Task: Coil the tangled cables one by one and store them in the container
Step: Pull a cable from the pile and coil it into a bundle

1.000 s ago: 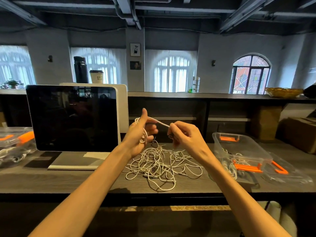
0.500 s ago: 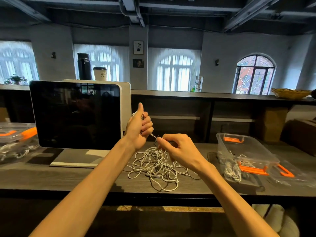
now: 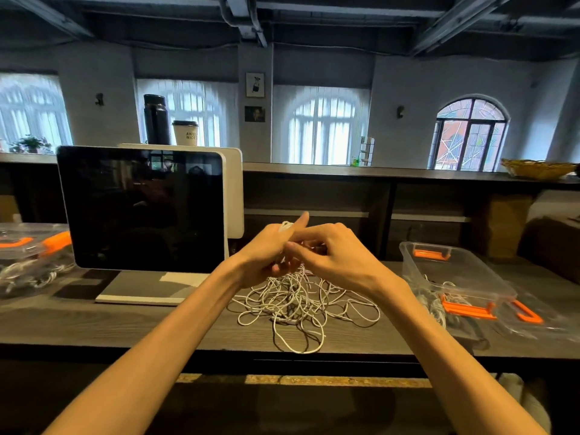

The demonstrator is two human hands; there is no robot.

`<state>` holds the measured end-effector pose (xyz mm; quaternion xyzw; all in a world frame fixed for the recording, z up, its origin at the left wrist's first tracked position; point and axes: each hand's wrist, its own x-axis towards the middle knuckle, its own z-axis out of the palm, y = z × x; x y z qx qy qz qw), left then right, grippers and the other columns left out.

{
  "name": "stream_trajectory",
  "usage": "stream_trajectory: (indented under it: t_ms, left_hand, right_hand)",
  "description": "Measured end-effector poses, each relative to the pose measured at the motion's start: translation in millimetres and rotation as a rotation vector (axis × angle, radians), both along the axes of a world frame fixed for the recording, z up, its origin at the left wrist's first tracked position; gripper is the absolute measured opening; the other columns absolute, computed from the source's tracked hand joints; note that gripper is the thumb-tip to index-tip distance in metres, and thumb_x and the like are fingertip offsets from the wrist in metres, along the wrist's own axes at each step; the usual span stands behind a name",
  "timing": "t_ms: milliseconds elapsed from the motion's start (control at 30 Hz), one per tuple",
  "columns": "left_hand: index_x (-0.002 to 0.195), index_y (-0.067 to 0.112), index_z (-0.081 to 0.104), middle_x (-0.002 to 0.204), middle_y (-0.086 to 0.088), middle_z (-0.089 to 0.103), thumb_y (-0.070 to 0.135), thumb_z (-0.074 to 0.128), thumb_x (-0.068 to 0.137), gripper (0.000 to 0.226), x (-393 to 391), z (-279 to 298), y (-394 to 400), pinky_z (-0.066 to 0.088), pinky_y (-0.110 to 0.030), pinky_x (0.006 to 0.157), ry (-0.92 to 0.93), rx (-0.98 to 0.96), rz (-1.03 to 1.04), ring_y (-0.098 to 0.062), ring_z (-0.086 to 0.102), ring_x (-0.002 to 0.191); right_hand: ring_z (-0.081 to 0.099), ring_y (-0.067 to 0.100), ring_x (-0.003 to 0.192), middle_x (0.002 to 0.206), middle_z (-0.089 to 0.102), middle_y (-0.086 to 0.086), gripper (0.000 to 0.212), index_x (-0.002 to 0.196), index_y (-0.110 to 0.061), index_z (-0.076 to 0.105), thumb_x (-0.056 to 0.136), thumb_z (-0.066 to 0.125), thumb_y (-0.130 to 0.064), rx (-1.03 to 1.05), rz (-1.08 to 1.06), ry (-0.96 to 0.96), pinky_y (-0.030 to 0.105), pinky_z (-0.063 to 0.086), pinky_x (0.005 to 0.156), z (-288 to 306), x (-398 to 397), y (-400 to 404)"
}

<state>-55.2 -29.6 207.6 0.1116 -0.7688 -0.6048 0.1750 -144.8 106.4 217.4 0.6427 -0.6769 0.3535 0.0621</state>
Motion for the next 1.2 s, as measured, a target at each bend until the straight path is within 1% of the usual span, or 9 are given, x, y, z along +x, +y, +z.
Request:
stream_trajectory:
  t_ms: [167,333,433,600,733,833,1000,1100,1200]
  left_hand:
    - [0.064,0.008,0.034,0.049,-0.004,0.038,0.082,0.027,0.09,0.078,3,3,0,0.027,-0.016,0.04,-0.052,0.199,-0.287,-0.009,0.032,0.033]
    - [0.071,0.015,0.047,0.049,0.003,0.034,0.065,0.052,0.089,0.054,11,-3,-4,0.023,-0.019,0.04,-0.045,0.135,-0.25,-0.008,0.027,0.038]
    - [0.083,0.014,0.058,0.049,0.003,0.037,0.052,0.069,0.084,0.039,15,-7,-10,0.019,-0.023,0.043,-0.031,0.138,-0.2,-0.009,0.027,0.039]
    - [0.093,0.013,0.068,0.049,0.004,0.031,0.056,0.061,0.085,0.044,16,-10,-8,0.016,-0.025,0.045,0.005,0.134,-0.189,-0.009,0.023,0.041]
    - [0.075,0.017,0.063,0.056,0.001,0.04,0.055,0.072,0.075,0.039,14,-12,0,0.022,-0.025,0.048,-0.069,0.005,-0.198,-0.011,0.029,0.047]
    - [0.067,0.02,0.058,0.06,-0.001,0.043,0.055,0.072,0.079,0.039,9,-17,7,0.024,-0.026,0.049,-0.111,0.001,-0.225,-0.014,0.03,0.05]
    - [0.062,0.016,0.045,0.044,0.002,0.032,0.057,0.057,0.092,0.052,3,-26,8,0.024,-0.024,0.042,0.071,0.215,-0.179,-0.011,0.029,0.036]
    - [0.061,0.016,0.047,0.043,0.002,0.032,0.053,0.056,0.095,0.05,-1,-30,6,0.025,-0.024,0.045,0.185,0.342,-0.033,-0.01,0.03,0.035]
    - [0.074,0.012,0.055,0.051,0.0,0.042,0.055,0.053,0.096,0.048,-6,-29,7,0.032,-0.019,0.048,0.276,0.407,0.049,-0.008,0.039,0.041]
  right_hand:
    - [0.072,0.007,0.063,0.069,0.073,-0.005,0.014,0.096,-0.02,0.079,0.095,0.073,-0.033,-0.068,0.009,-0.123,0.022,0.058,0.062,-1,-3,5]
    - [0.068,0.009,0.062,0.071,0.071,-0.005,0.032,0.101,-0.022,0.073,0.081,0.08,-0.047,-0.029,0.012,-0.14,0.024,0.057,0.059,8,-15,19]
    - [0.061,0.012,0.064,0.069,0.068,-0.006,0.021,0.084,-0.027,0.077,0.087,0.074,-0.048,0.031,-0.072,-0.04,0.026,0.049,0.059,13,-28,24]
    - [0.063,0.008,0.069,0.069,0.069,-0.008,0.031,0.074,-0.025,0.076,0.094,0.067,-0.046,-0.152,-0.109,-0.095,0.018,0.046,0.06,10,-35,20]
    - [0.062,0.018,0.065,0.067,0.068,0.001,0.037,0.072,-0.02,0.075,0.096,0.064,-0.046,-0.226,-0.133,-0.154,0.035,0.048,0.061,2,-32,8]
    - [0.066,0.017,0.068,0.069,0.069,0.0,0.035,0.073,-0.021,0.074,0.095,0.066,-0.047,-0.194,-0.118,-0.159,0.038,0.054,0.066,-2,-25,1]
    - [0.068,0.013,0.064,0.067,0.07,-0.003,0.025,0.081,-0.021,0.076,0.097,0.068,-0.038,-0.276,-0.051,-0.314,0.034,0.058,0.063,-4,-26,1]
    - [0.071,0.014,0.072,0.074,0.073,0.0,0.018,0.097,-0.019,0.078,0.1,0.064,-0.029,-0.259,0.013,-0.409,0.03,0.06,0.07,-4,-27,3]
    - [0.075,0.013,0.087,0.087,0.078,-0.001,0.017,0.107,-0.02,0.076,0.102,0.061,-0.016,-0.224,0.091,-0.498,0.024,0.06,0.078,-8,-22,3]
